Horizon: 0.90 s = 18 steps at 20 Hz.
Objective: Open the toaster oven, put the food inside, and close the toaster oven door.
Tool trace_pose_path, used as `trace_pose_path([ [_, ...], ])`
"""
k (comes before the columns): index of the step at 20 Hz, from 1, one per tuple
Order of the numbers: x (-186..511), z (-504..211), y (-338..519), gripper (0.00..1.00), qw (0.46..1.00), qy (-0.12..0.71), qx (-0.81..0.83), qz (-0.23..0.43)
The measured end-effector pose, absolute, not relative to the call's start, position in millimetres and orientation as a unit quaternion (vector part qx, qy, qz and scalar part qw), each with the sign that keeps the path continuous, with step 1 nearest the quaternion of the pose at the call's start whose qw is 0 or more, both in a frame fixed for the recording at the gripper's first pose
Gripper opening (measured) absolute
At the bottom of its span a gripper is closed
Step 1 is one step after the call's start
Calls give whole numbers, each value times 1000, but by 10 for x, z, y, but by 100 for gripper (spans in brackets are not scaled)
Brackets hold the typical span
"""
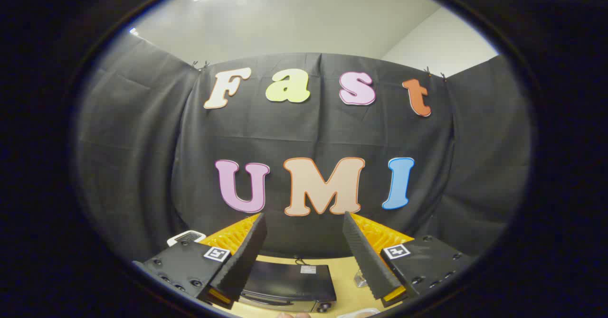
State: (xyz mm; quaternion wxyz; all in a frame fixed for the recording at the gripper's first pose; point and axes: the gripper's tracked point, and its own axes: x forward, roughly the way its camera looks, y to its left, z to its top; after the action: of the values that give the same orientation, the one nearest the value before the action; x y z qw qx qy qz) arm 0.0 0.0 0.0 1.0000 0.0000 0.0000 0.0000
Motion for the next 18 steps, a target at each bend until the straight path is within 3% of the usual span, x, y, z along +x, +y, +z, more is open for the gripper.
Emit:
trace_pose_path([
  [18,6,-67,96,100,1000,0,11,6],
])
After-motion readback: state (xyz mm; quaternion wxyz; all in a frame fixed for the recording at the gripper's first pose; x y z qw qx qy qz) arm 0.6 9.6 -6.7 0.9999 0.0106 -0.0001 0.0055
